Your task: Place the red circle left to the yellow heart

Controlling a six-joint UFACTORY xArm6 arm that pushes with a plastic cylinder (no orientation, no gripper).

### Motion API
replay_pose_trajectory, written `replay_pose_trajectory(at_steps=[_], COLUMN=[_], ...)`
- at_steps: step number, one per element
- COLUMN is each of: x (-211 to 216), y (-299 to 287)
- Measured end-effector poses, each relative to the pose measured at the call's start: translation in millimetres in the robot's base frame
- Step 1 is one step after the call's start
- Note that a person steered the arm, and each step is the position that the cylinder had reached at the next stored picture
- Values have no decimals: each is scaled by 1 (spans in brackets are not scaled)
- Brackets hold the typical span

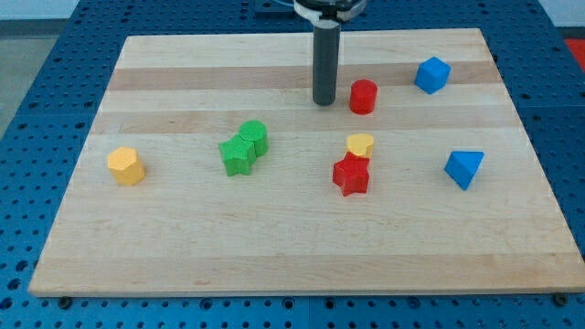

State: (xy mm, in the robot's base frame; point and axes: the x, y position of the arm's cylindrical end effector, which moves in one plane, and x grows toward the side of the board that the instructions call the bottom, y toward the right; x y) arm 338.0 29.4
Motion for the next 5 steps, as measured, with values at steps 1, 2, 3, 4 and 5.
replay_pose_trajectory(at_steps=[1, 2, 3, 4, 5], x=[0, 4, 4, -27, -37], y=[43, 54, 54, 58, 93])
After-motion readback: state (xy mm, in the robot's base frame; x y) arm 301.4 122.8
